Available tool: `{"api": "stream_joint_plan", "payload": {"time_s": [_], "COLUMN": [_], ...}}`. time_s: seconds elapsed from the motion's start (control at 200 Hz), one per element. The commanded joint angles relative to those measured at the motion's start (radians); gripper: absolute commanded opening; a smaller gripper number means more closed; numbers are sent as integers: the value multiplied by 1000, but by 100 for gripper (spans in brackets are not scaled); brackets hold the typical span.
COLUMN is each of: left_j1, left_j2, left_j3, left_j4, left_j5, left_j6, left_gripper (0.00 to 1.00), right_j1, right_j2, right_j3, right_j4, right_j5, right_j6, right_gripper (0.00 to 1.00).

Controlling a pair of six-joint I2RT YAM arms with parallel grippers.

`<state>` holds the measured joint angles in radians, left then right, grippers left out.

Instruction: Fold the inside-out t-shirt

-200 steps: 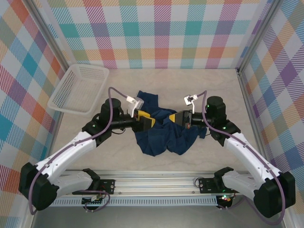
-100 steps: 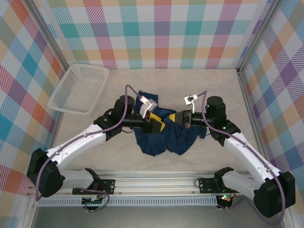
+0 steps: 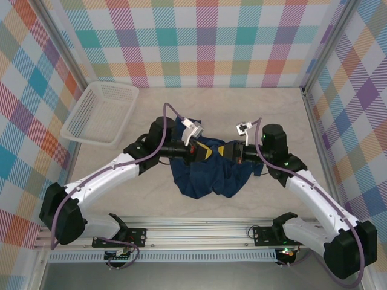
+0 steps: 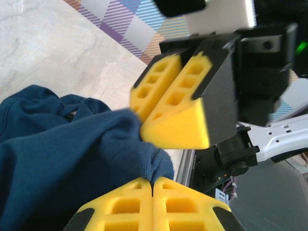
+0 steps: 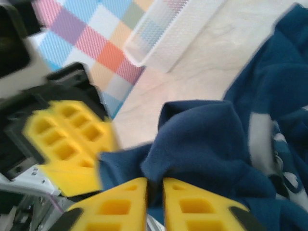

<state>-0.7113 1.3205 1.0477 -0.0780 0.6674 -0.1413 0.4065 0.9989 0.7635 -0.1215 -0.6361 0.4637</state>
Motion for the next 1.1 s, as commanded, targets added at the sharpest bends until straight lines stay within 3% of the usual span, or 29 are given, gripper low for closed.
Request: {"api": "stream_joint_plan", "payload": {"time_s": [0.0,0.095,0.235,0.34,0.485,0.63,0.745,0.8,0.885,0.975,1.035,1.095], "left_j1": [-9,-35,-59,-67,-92,-94,-95,-94,-95,-94,-93,-92], "left_j2": [-61,-53,9,83,126,123,113,113,106,82,58,32], "left_j3": [86,171,358,491,555,552,536,531,527,507,481,445], "left_j4": [6,-117,-397,-584,-648,-599,-559,-550,-552,-539,-514,-485], "left_j5": [-16,-101,-243,-300,-284,-183,-118,-105,-126,-185,-217,-248], "left_j6": [-29,-43,-110,-152,-180,-215,-232,-233,-222,-196,-174,-146], "left_gripper": [0,0,0,0,0,0,0,0,0,0,5,14], "right_j1": [-3,-3,-2,12,82,152,153,153,153,150,143,122], "right_j2": [-36,-61,-102,-138,-150,-82,-20,4,8,-24,-50,-71], "right_j3": [51,77,105,64,4,4,0,5,-10,-51,-81,-110], "right_j4": [-125,-164,-247,-189,-21,56,135,153,156,162,174,205], "right_j5": [157,191,211,167,145,198,200,204,201,199,182,136], "right_j6": [-95,-135,-217,-221,-215,-269,-269,-268,-279,-286,-284,-259], "right_gripper": [29,39,43,45,55,70,73,65,33,9,0,0]}}
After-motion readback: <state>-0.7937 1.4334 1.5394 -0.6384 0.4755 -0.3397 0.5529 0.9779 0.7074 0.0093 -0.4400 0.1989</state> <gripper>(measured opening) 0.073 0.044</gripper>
